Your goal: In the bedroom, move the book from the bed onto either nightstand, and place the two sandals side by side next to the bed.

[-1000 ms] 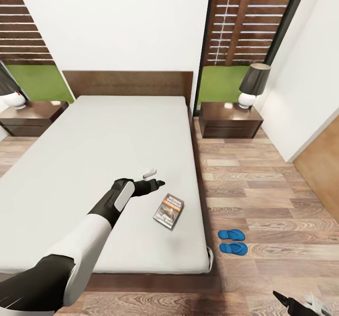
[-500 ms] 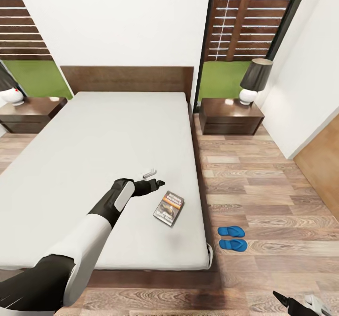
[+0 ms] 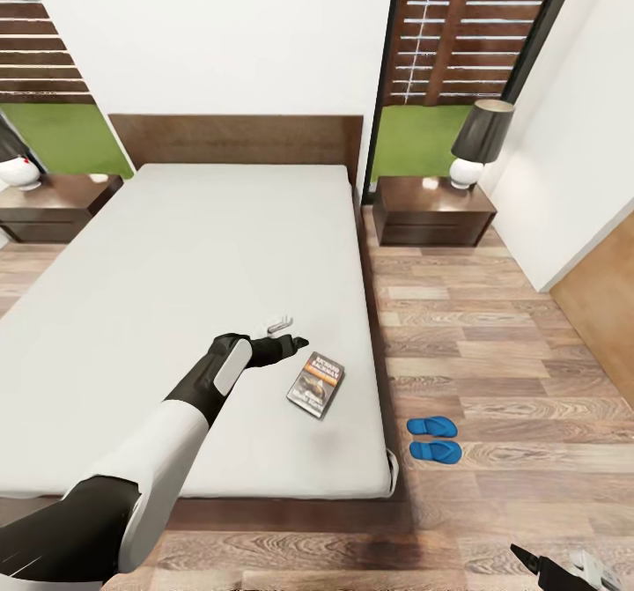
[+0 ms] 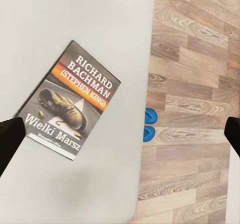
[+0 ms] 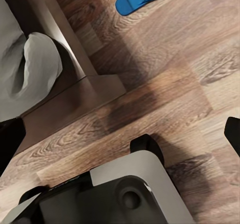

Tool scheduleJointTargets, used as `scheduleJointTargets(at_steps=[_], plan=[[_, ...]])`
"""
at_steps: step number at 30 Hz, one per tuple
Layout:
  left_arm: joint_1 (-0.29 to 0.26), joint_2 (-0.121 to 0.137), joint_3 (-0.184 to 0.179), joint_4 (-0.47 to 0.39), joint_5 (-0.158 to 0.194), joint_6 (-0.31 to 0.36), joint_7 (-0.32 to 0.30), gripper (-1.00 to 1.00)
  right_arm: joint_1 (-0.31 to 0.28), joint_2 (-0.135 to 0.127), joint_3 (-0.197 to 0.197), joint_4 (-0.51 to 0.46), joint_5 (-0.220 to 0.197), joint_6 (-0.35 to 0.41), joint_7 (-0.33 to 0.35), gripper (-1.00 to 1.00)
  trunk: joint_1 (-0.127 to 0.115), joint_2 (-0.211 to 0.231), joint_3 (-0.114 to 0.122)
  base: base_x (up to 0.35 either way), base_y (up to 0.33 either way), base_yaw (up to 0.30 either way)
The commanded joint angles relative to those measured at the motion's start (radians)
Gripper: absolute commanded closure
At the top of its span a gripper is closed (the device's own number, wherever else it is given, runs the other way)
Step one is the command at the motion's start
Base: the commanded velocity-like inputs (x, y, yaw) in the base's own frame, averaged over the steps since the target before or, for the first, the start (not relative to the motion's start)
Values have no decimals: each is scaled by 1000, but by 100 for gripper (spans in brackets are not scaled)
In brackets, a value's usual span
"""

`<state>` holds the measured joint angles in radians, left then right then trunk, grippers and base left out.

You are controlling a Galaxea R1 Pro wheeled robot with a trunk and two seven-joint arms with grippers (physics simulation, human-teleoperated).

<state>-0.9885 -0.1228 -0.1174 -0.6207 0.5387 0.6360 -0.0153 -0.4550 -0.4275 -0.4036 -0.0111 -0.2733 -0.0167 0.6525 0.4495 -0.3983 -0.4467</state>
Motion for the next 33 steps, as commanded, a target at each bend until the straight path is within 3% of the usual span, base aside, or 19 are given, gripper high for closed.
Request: scheduleJointTargets(at_steps=[1, 33], plan=[[0, 0, 0, -1, -1, 4, -2, -100, -1, 0, 5, 2, -9, -2, 4, -100, 0, -2, -3, 0, 0, 0], [0, 0, 1, -1, -2, 4, -2, -100, -1, 0, 5, 2, -9, -2, 3, -100, 0, -2, -53, 0, 0, 0]])
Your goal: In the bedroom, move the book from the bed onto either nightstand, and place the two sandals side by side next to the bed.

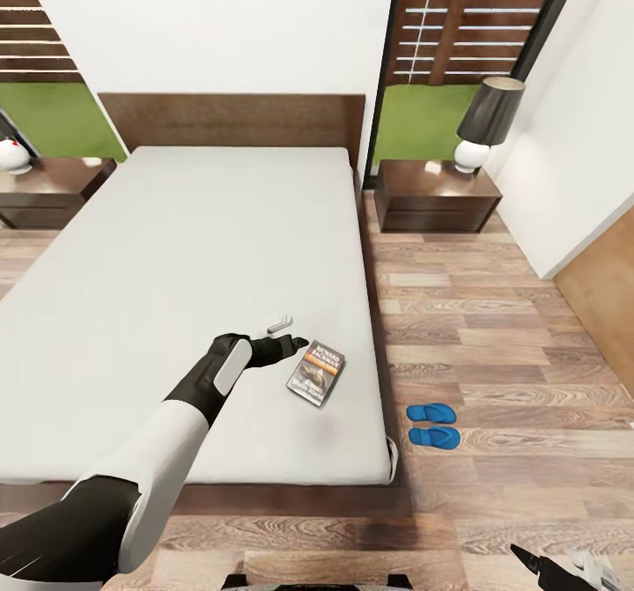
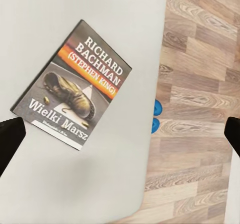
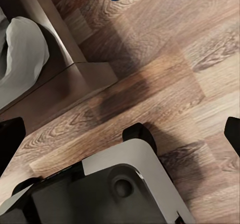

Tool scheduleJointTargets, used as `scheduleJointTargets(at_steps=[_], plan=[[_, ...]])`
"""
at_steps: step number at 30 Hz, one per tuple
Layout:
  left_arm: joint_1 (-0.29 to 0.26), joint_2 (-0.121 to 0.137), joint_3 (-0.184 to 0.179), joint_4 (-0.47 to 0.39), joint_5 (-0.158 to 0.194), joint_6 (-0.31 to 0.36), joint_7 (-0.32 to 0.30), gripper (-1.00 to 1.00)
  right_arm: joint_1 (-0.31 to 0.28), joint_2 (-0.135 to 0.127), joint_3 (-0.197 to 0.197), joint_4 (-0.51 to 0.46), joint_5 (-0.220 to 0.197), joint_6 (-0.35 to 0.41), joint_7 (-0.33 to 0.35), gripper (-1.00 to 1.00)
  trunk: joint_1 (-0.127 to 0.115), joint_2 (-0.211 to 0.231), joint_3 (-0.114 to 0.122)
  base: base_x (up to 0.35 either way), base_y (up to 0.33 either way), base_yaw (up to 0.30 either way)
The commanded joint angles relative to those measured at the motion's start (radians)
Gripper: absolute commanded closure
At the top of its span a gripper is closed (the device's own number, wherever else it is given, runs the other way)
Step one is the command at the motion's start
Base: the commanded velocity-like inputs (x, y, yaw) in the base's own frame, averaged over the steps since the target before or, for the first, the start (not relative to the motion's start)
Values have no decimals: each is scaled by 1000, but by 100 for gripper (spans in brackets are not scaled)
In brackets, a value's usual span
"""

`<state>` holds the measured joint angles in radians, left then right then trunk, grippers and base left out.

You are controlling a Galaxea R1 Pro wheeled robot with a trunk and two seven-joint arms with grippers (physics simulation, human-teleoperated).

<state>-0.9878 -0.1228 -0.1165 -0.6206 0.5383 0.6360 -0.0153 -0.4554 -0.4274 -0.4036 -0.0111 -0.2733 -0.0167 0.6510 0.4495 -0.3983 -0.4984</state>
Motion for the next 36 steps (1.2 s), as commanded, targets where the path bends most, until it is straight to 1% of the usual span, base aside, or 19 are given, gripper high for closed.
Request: scheduleJointTargets(at_steps=[1, 18, 23, 30, 36], plan=[[-1, 0, 0, -1, -1, 3, -2, -100, -1, -1, 5, 2, -9, -2, 4, -100, 0, -2, -3, 0, 0, 0], [0, 2, 0, -1, -1, -1, -2, -100, -1, 0, 5, 2, -9, -2, 4, -100, 0, -2, -28, 49, 0, 0], [0, 2, 0, -1, -1, -1, -2, -100, -1, 0, 5, 2, -9, -3, 5, -100, 0, -2, -30, 16, 0, 0], [-1, 2, 0, -1, -1, -1, -2, -100, -1, 0, 5, 2, -9, -2, 5, -100, 0, -2, -30, 184, 0, 0], [-1, 2, 0, -1, -1, -1, -2, -100, -1, -1, 5, 2, -9, -2, 6, -100, 0, -2, -30, 20, 0, 0]])
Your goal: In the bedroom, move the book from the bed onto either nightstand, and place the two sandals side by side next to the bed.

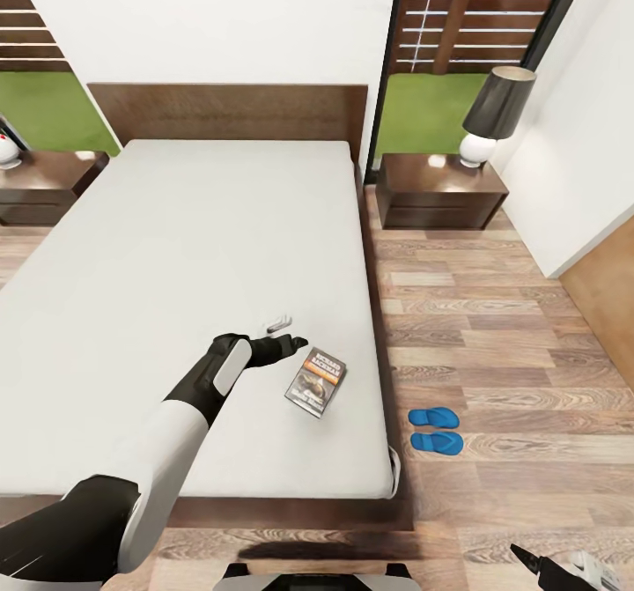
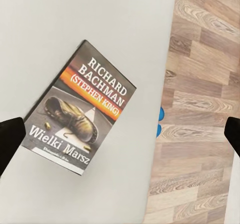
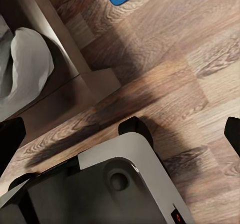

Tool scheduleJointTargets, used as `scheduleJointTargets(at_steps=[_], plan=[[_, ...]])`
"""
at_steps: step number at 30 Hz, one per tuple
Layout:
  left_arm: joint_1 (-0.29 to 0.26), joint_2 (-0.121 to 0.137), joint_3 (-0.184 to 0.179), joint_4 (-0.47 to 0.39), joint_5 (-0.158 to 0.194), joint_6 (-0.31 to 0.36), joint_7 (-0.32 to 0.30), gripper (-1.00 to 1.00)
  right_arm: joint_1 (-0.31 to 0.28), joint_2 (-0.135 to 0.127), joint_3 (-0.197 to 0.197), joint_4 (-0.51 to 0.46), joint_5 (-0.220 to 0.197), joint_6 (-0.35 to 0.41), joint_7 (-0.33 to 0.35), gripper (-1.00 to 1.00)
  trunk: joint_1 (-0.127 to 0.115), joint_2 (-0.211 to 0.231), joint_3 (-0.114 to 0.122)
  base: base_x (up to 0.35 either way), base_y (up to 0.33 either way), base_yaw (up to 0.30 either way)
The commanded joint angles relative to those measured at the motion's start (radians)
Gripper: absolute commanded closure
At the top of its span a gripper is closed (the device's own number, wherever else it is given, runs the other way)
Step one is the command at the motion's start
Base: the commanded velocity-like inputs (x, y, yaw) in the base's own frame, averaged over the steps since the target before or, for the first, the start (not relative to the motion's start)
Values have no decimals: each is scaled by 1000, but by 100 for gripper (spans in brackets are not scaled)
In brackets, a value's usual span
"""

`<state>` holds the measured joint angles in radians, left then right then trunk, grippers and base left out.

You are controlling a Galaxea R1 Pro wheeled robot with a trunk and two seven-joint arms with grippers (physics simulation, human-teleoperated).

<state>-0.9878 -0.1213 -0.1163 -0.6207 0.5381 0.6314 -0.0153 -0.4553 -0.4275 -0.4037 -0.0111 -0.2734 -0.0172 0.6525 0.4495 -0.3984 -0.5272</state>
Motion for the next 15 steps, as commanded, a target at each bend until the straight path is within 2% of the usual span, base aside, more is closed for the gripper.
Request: scheduleJointTargets(at_steps=[1, 4, 9, 15], plan=[[0, 0, 0, -1, -1, 4, -2, -100, -1, 0, 5, 2, -9, -2, 4, -100, 1, -2, -1, 5, 0, 0], [0, 0, 0, -1, -1, 3, -2, -100, -1, 0, 5, 2, -9, -2, 4, -100, 1, -2, -1, 24, 0, 0], [0, 0, 0, -1, -1, 2, -2, -100, -1, 0, 5, 2, -9, -2, 4, -100, 1, -2, -1, 156, 0, 0], [0, 0, 0, -1, -1, 3, -2, -100, 0, 0, 5, 2, -9, -2, 4, -100, 1, -2, -1, 30, 0, 0]])
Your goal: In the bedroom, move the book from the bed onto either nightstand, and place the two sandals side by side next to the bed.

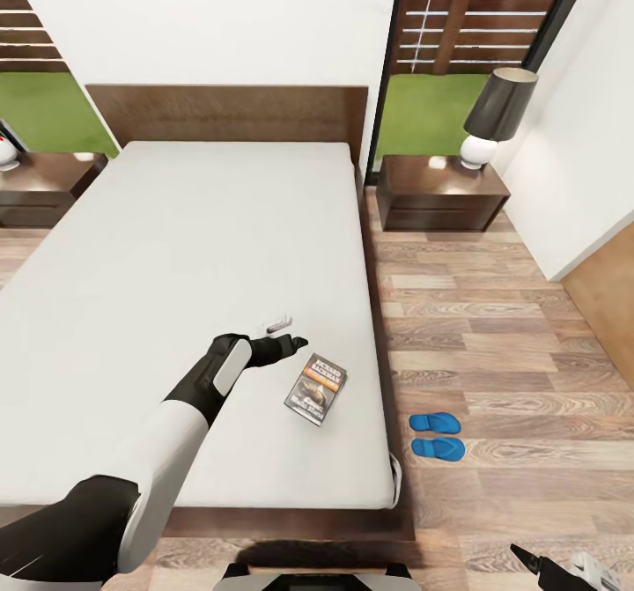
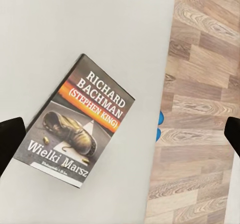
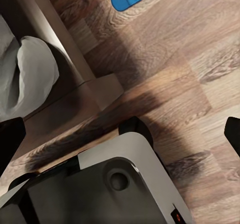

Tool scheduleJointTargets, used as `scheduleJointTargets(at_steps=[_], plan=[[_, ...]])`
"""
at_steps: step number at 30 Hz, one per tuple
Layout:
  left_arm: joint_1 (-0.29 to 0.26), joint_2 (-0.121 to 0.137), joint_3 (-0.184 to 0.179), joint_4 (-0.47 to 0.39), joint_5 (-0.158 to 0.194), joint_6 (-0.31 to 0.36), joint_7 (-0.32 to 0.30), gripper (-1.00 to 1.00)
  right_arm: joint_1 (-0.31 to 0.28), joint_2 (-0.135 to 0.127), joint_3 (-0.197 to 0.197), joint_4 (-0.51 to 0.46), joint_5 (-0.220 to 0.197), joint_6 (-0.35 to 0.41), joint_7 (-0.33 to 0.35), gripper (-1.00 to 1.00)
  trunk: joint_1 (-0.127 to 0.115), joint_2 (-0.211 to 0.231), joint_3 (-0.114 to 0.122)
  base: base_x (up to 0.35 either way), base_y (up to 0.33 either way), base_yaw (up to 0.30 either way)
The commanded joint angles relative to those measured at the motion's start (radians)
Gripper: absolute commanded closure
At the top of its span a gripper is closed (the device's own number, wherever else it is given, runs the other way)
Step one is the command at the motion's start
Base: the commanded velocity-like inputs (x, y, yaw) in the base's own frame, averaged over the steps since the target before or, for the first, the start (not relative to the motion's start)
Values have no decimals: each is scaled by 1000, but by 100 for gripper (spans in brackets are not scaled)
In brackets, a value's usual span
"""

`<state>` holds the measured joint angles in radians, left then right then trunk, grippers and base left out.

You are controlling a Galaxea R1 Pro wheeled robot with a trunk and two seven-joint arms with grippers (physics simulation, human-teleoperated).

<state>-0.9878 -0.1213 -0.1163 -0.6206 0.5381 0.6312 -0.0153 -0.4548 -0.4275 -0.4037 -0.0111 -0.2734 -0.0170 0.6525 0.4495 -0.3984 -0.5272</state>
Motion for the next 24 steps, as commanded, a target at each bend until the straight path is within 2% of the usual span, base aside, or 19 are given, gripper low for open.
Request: scheduleJointTargets(at_steps=[1, 4, 24], plan=[[0, 0, 0, -1, -1, 4, -2, -100, -1, 0, 5, 2, -9, -2, 4, -100, 1, -2, -1, 6, 0, 0], [-1, 0, 0, -1, -1, 4, -2, -100, -1, 0, 5, 2, -9, -2, 4, -100, 1, -2, -1, 4, 0, 0], [0, 0, 0, -1, -1, 4, -2, -100, -1, 0, 5, 2, -9, -2, 4, -100, 77, -142, -64, 0, 0, 0]])
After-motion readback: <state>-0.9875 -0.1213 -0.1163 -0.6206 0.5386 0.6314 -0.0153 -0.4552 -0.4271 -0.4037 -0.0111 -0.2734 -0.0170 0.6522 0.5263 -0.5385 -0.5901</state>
